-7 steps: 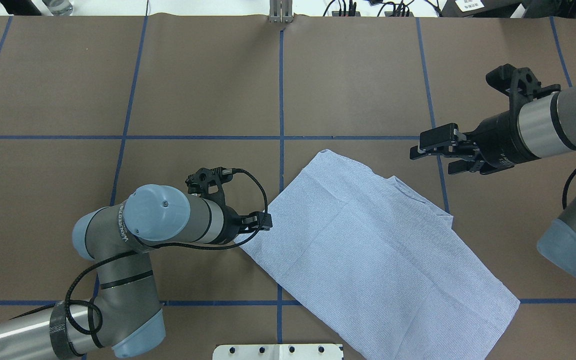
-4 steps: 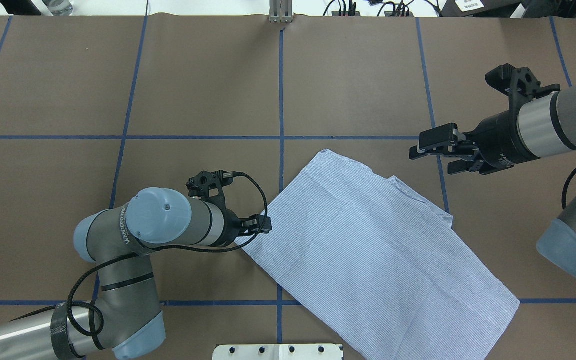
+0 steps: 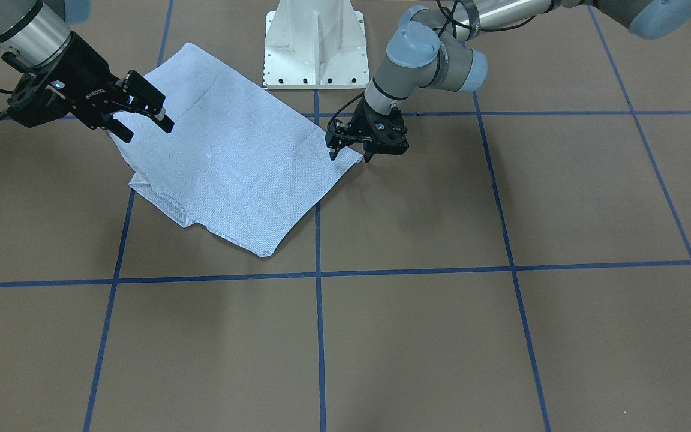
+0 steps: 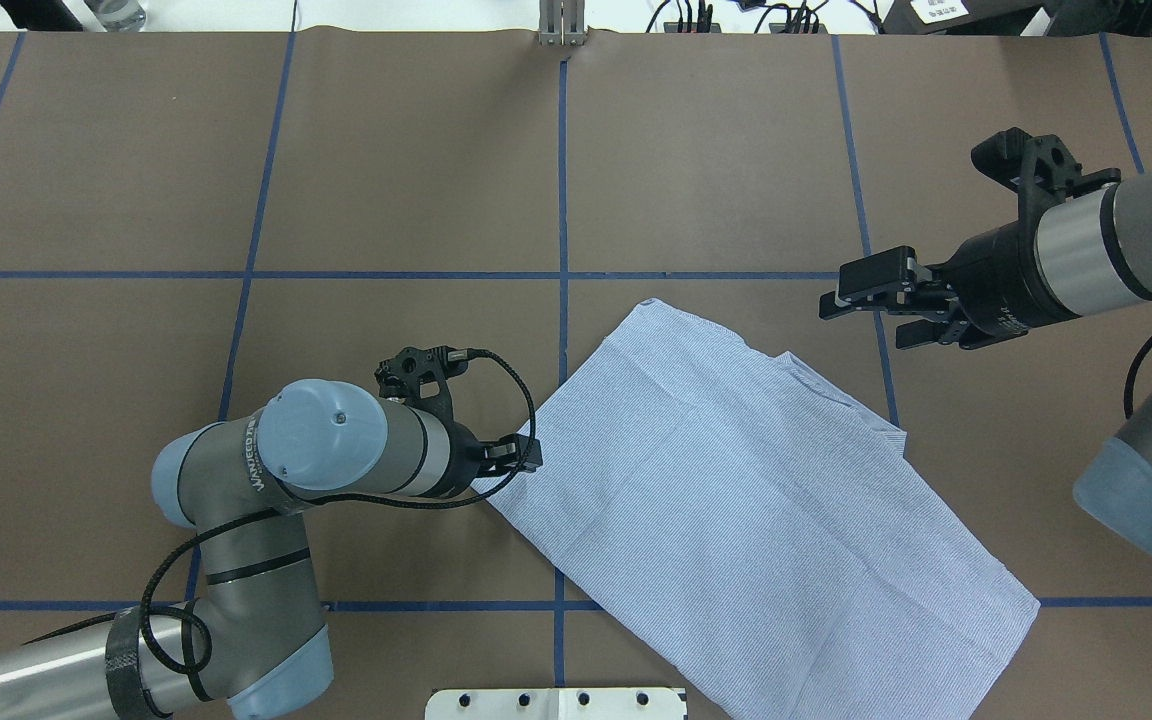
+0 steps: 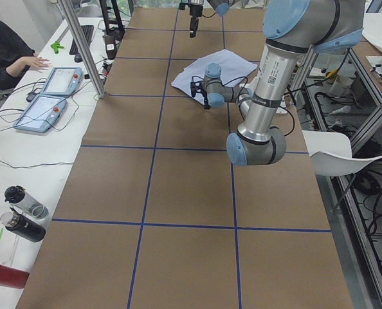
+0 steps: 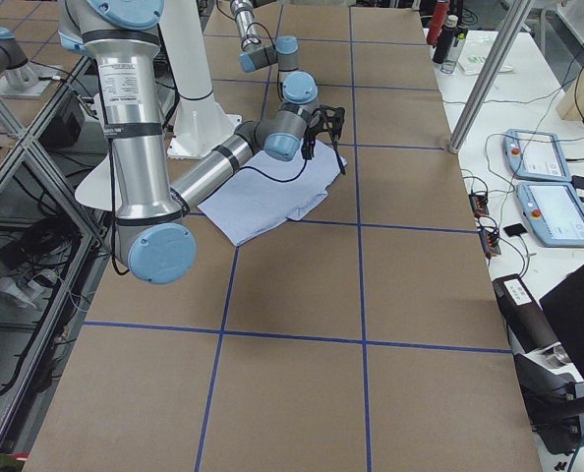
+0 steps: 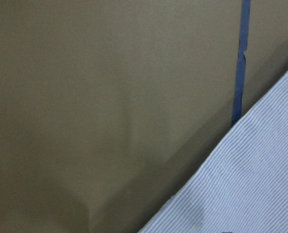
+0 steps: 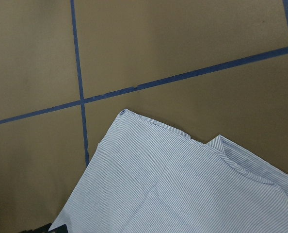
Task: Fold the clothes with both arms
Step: 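Drag the shirt with the left gripper away from the robot, straightening it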
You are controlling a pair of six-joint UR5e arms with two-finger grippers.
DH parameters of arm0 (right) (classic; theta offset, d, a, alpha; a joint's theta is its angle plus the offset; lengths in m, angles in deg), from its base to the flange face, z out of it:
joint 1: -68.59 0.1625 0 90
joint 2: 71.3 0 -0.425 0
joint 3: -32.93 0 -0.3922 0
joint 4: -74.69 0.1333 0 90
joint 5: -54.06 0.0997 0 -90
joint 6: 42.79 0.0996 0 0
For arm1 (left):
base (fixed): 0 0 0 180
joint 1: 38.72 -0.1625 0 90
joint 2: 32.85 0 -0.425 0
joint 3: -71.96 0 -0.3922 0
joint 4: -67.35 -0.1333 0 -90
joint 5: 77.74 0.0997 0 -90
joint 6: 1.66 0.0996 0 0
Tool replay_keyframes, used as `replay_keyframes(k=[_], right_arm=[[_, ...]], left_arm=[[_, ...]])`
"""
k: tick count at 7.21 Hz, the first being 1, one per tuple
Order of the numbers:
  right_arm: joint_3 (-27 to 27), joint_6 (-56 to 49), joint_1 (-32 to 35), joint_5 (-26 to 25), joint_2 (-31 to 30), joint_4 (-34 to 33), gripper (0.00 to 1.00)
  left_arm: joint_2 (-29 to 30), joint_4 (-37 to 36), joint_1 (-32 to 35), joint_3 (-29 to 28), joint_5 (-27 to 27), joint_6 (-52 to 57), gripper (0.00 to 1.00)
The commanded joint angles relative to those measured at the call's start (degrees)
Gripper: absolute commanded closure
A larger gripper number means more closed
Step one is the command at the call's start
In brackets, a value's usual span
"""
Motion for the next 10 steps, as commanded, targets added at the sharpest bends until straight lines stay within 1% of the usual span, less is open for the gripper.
replay_keyframes(k=[1, 2, 4, 6, 7, 8, 9, 10], right_arm=[[-0.2, 0.0, 0.1, 0.1, 0.0, 0.0, 0.00], [-0.2, 0.0, 0.0, 0.0, 0.0, 0.0, 0.00], [-0.2, 0.0, 0.1, 0.0, -0.4, 0.1, 0.00], [-0.2, 0.0, 0.3, 0.0, -0.7, 0.1, 0.00], [-0.2, 0.0, 0.4, -0.1, -0.8, 0.1, 0.00], [-0.2, 0.0, 0.4, -0.1, -0.8, 0.1, 0.00], [-0.3, 0.0, 0.4, -0.2, -0.7, 0.1, 0.00], [-0.7, 0.0, 0.4, -0.8, -0.6, 0.1, 0.00]], left_arm=[[-0.1, -0.1, 0.0, 0.5, -0.1, 0.2, 0.85], [-0.2, -0.2, 0.0, 0.8, -0.2, 0.5, 1.00], [0.0, -2.8, 0.0, 2.7, -0.2, 0.6, 1.00], [1.2, -9.4, 0.5, 5.7, -0.2, 0.6, 1.00], [1.8, -9.9, 3.0, 5.3, -0.2, 0.6, 1.00], [2.6, -9.9, 5.7, 4.4, -0.1, 1.0, 1.00], [4.7, -9.7, 8.5, 1.0, 0.0, 2.6, 1.00], [7.7, -9.8, 10.8, -3.5, 0.7, 5.8, 1.00]])
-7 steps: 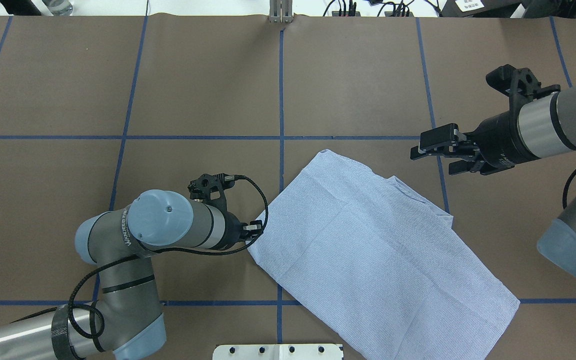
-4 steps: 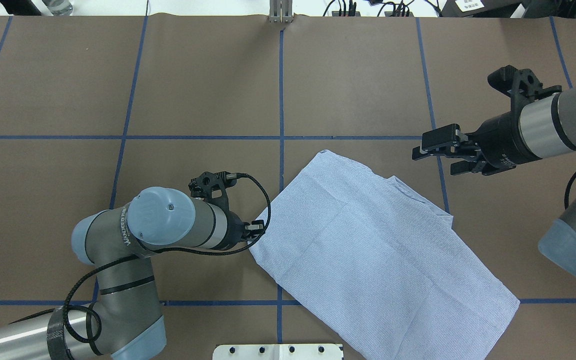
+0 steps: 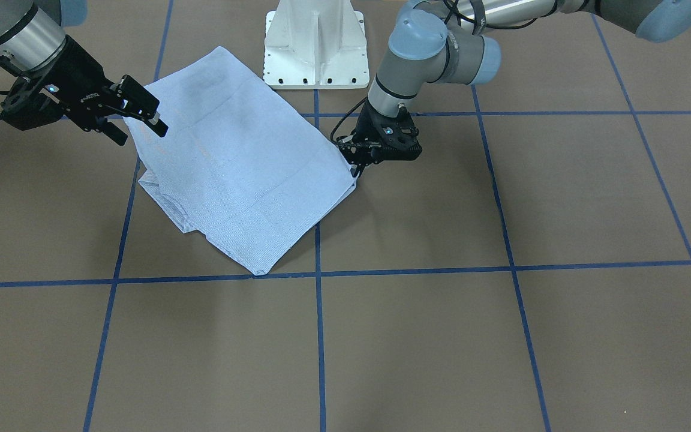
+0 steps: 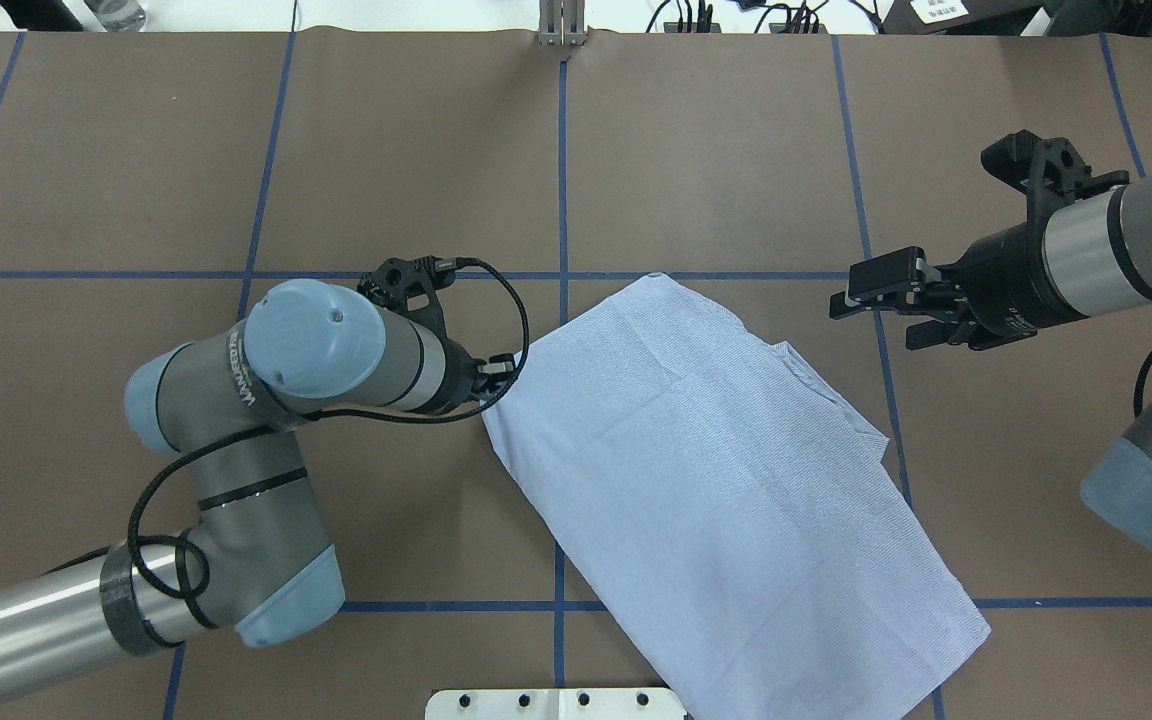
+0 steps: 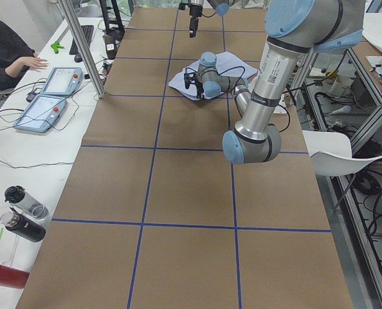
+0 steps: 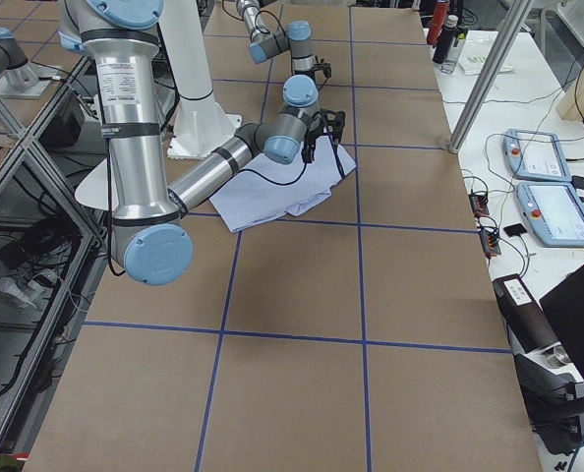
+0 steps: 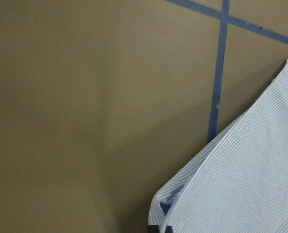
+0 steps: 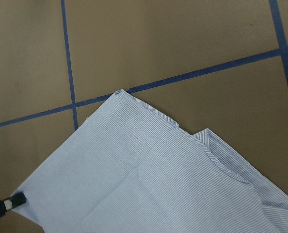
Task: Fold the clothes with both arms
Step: 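Drag the shirt with the left gripper away from the robot, straightening it, then open the left gripper at the shirt's far corner and lift it away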
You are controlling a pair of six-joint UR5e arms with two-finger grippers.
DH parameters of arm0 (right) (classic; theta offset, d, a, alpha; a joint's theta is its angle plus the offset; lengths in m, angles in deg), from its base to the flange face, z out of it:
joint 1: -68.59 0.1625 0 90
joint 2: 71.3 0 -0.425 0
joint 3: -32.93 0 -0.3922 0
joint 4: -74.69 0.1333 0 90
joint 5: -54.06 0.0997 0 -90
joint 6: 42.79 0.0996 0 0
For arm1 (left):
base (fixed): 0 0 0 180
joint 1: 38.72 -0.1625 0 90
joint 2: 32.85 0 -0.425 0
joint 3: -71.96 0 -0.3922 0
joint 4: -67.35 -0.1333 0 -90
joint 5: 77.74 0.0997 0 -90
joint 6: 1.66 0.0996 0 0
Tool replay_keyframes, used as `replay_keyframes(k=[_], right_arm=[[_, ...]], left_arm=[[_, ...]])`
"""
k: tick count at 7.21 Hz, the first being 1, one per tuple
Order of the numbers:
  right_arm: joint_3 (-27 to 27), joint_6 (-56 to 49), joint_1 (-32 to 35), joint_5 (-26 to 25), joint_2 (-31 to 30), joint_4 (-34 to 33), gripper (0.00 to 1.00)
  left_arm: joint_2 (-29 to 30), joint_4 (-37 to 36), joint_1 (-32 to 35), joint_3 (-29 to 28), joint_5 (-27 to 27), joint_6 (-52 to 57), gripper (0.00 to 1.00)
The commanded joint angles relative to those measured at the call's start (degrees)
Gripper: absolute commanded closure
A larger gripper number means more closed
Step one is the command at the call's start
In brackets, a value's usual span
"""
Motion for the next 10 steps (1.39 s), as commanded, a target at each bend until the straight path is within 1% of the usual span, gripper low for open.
replay_keyframes(k=[1, 2, 3, 4, 5, 7, 8, 9, 10], right_arm=[[-0.4, 0.0, -0.1, -1.3, 0.3, 0.0, 0.00], [-0.4, 0.0, -0.1, -1.4, 0.4, 0.0, 0.00], [-0.6, 0.0, -0.2, -1.4, 0.5, 0.1, 0.00], [-0.6, 0.0, -0.2, -1.6, 0.6, 0.1, 0.00], [-1.0, 0.0, -0.2, -1.5, 0.6, 0.1, 0.00], [-1.3, -0.1, -0.2, -1.6, 0.6, 0.2, 0.00], [-1.3, -0.1, -0.2, -1.6, 0.6, 0.2, 0.00], [-1.3, -0.1, -0.2, -1.6, 0.5, 0.2, 0.00], [-1.3, -0.1, -0.2, -1.6, 0.5, 0.3, 0.00]], left_arm=[[4.7, 0.5, 6.1, -8.6, 1.0, 6.0, 1.00], [5.2, 1.6, 8.9, -11.9, 1.3, 9.9, 1.00], [5.7, 7.9, 10.8, -16.6, 1.7, 11.4, 1.00], [9.2, 14.4, 11.2, -23.6, 4.2, 11.4, 1.00], [11.0, 16.7, 11.9, -26.6, 4.6, 11.7, 1.00], [11.6, 21.8, 12.1, -28.4, 5.2, 13.4, 1.00], [14.3, 24.6, 12.2, -32.0, 8.4, 13.4, 1.00], [17.0, 29.1, 12.2, -37.7, 9.9, 13.5, 1.00], [17.3, 32.4, 12.2, -39.4, 10.2, 14.4, 1.00]])
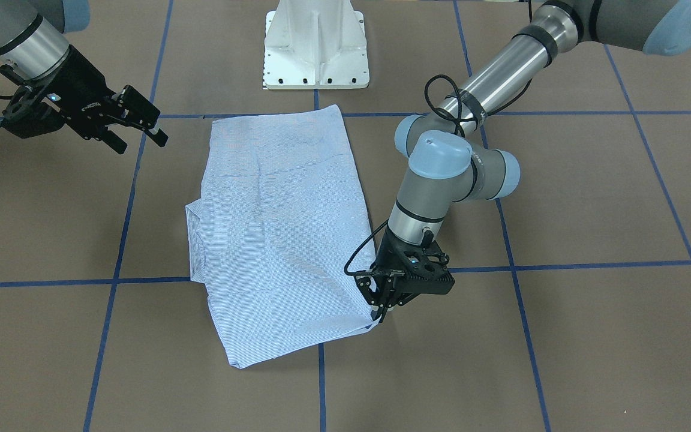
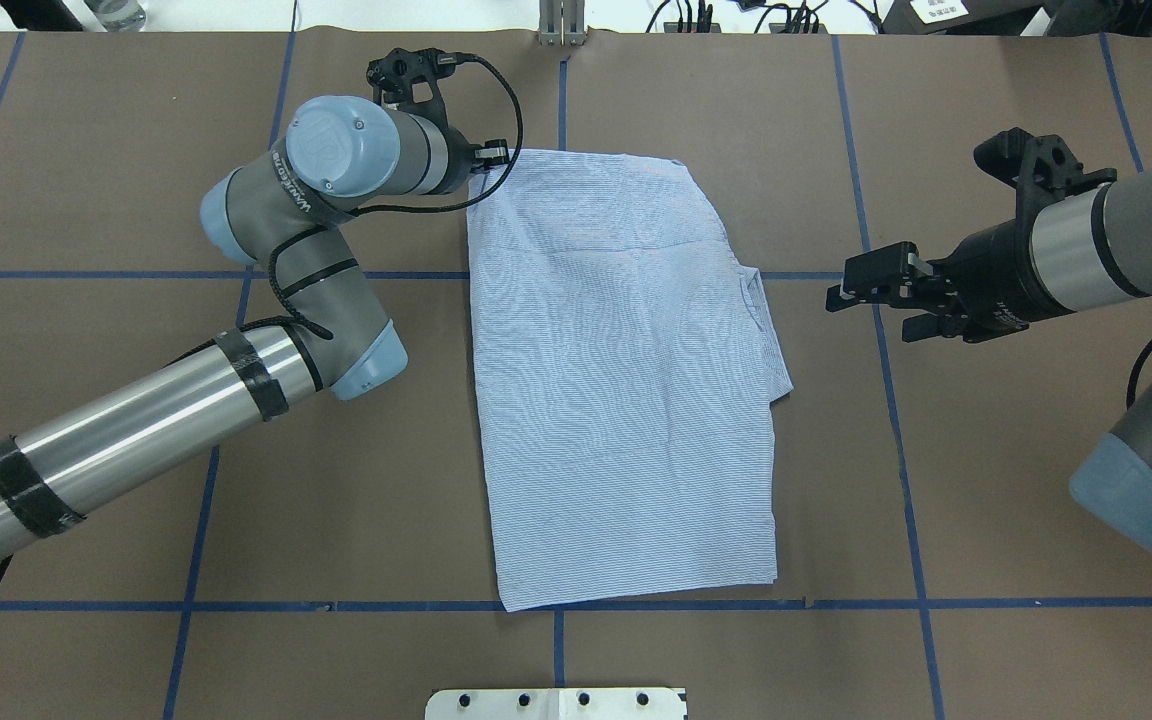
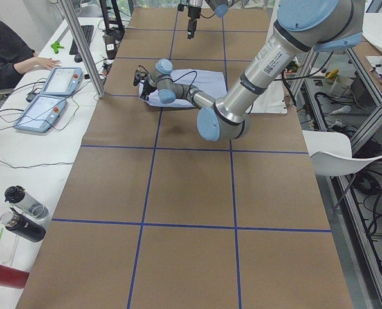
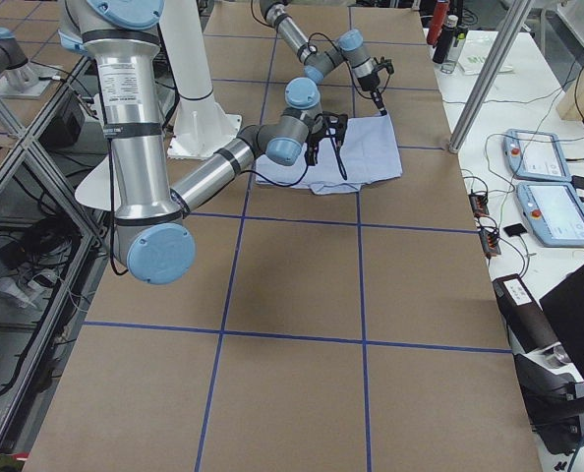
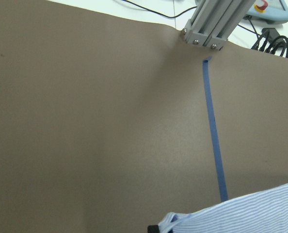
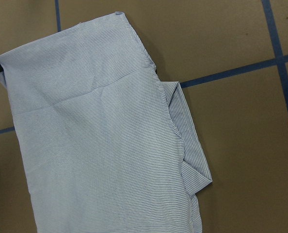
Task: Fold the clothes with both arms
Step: 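Open the left gripper at the shirt's far corner and lift it away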
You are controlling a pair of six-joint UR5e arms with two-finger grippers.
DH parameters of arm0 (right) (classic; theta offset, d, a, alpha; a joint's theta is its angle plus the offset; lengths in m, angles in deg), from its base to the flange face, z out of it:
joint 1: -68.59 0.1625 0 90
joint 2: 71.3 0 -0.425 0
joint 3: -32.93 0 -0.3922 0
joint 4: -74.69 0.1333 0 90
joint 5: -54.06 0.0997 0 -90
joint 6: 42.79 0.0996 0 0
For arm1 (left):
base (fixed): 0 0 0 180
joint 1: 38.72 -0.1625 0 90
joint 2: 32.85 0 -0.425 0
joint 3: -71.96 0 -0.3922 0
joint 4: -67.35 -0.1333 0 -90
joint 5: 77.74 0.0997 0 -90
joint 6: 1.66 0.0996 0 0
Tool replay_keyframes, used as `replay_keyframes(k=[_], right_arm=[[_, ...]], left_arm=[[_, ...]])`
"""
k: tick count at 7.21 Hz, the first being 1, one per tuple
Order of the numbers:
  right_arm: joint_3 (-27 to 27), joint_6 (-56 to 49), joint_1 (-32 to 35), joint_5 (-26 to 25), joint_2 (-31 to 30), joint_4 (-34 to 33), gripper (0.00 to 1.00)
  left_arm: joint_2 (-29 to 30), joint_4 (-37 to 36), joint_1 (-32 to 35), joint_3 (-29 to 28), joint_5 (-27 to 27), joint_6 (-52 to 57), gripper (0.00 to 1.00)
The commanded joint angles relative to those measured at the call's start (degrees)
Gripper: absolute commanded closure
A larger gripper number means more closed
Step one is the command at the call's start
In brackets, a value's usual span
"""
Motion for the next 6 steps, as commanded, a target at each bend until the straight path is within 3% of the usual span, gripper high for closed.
replay_keyframes(k=[1, 3, 4, 6], right_arm=[[0.0, 0.0, 0.1, 0.0, 0.0, 0.1, 0.00], [-0.1, 0.0, 0.1, 0.0, 0.0, 0.1, 0.00], [-0.2, 0.0, 0.0, -0.1, 0.0, 0.1, 0.00], [-0.4, 0.0, 0.0, -0.1, 0.0, 0.1, 0.00]], left_arm=[[1.6, 4.5, 0.0, -4.0, 5.0, 3.7, 1.00], [2.8, 7.3, 0.5, -5.6, 9.6, 5.9, 1.00], [4.7, 8.9, 0.5, -8.7, 10.4, 6.0, 1.00], [5.2, 10.1, 0.5, -9.4, 10.4, 5.9, 0.99]])
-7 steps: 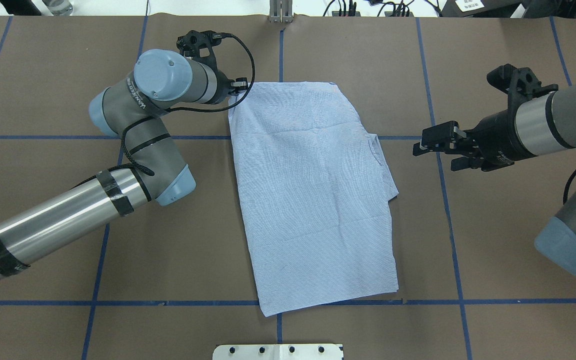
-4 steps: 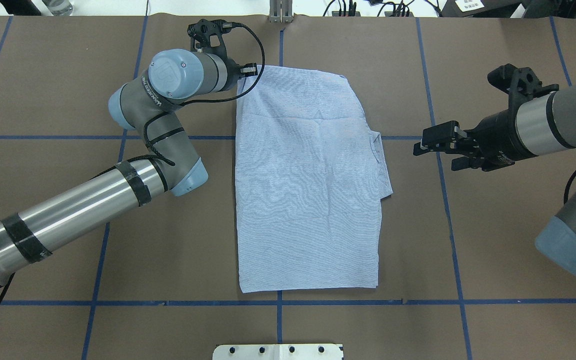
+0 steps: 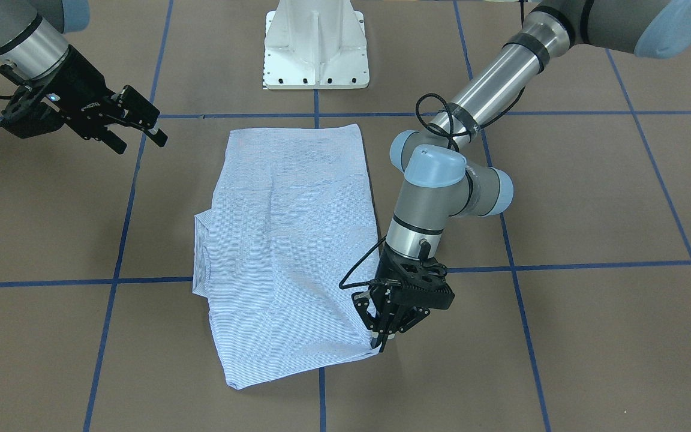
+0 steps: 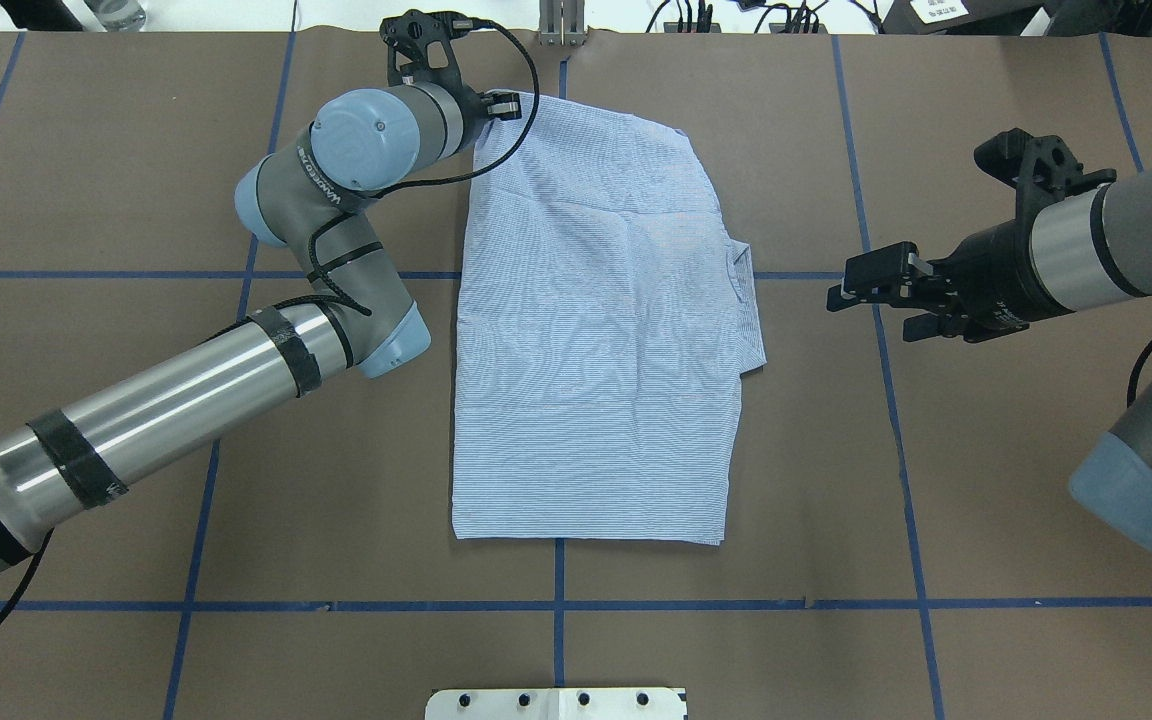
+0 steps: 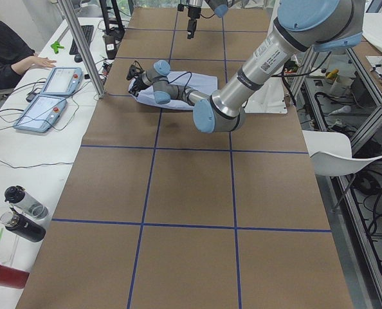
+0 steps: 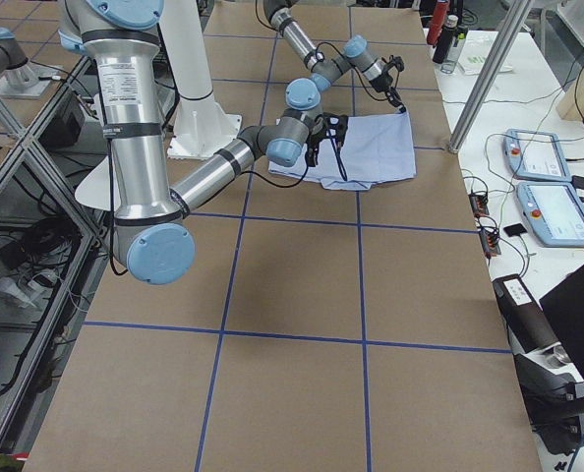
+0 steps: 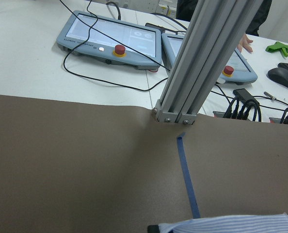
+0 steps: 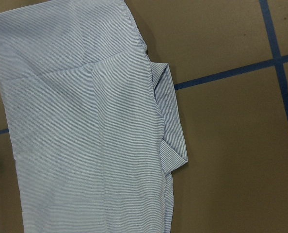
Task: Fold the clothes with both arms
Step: 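Open the left gripper at the shirt's far corner and lift it away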
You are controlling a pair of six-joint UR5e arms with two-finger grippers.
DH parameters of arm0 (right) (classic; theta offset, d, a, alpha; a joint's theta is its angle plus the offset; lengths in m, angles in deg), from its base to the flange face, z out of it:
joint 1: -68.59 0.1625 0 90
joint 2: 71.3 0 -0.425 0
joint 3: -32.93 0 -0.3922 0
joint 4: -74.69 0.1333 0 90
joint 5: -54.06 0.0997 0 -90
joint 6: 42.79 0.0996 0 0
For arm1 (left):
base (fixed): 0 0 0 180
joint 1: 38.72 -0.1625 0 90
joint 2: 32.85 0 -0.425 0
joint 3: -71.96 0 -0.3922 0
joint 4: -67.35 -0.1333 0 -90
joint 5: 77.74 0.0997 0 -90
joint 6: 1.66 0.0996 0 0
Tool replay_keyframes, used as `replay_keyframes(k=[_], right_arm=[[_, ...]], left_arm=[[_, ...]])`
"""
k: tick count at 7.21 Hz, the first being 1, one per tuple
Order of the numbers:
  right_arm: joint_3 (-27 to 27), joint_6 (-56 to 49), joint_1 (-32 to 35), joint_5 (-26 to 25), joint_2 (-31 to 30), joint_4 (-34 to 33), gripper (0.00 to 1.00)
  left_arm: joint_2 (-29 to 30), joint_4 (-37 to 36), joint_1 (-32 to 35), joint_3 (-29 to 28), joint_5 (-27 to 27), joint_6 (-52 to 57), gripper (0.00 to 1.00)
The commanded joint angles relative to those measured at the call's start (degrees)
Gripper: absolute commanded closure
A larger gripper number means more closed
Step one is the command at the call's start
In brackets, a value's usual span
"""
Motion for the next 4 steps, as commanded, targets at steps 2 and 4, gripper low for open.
replay_keyframes(k=[2, 4], right_arm=[[-0.4, 0.1, 0.0, -0.4, 0.1, 0.0, 0.00], [-0.4, 0.1, -0.1, -1.6, 0.4, -0.2, 0.00]], left_arm=[[0.1, 0.6, 0.1, -0.6, 0.5, -0.1, 0.03], [-0.1, 0.6, 0.5, 0.2, 0.2, -0.9, 0.00]])
